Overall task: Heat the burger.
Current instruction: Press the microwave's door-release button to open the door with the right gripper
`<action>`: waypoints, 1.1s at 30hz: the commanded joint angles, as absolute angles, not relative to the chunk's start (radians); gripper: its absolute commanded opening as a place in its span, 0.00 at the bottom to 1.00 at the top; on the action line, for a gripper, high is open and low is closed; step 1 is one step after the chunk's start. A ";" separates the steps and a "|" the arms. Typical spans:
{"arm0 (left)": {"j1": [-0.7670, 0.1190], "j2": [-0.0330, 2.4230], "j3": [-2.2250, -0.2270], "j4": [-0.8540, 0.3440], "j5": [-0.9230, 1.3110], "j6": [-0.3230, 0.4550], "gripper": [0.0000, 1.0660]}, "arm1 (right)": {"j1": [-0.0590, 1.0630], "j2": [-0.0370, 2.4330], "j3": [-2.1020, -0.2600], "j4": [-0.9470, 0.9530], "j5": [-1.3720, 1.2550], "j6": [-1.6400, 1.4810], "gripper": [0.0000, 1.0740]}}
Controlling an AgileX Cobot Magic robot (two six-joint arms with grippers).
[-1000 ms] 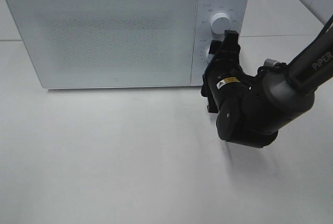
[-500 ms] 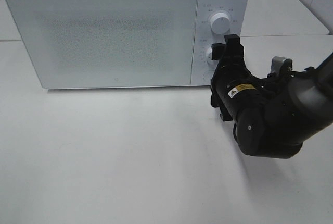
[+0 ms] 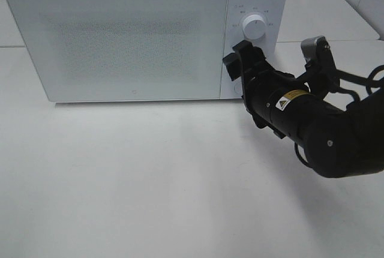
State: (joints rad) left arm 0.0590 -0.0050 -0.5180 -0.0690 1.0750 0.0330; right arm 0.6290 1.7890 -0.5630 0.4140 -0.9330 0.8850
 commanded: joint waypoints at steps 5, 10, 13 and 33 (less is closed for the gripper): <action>0.059 -0.012 -0.517 -0.066 1.071 0.032 0.94 | 0.537 1.662 -0.562 0.301 -0.573 0.502 0.71; 0.059 -0.012 -0.517 -0.066 1.071 0.032 0.94 | 0.524 1.592 -0.562 0.272 -0.373 0.260 0.71; 0.059 -0.012 -0.517 -0.066 1.071 0.032 0.94 | 0.524 1.546 -0.570 0.272 -0.226 0.141 0.71; 0.059 -0.012 -0.517 -0.066 1.071 0.032 0.94 | 0.524 1.225 -0.716 0.150 0.710 -0.118 0.71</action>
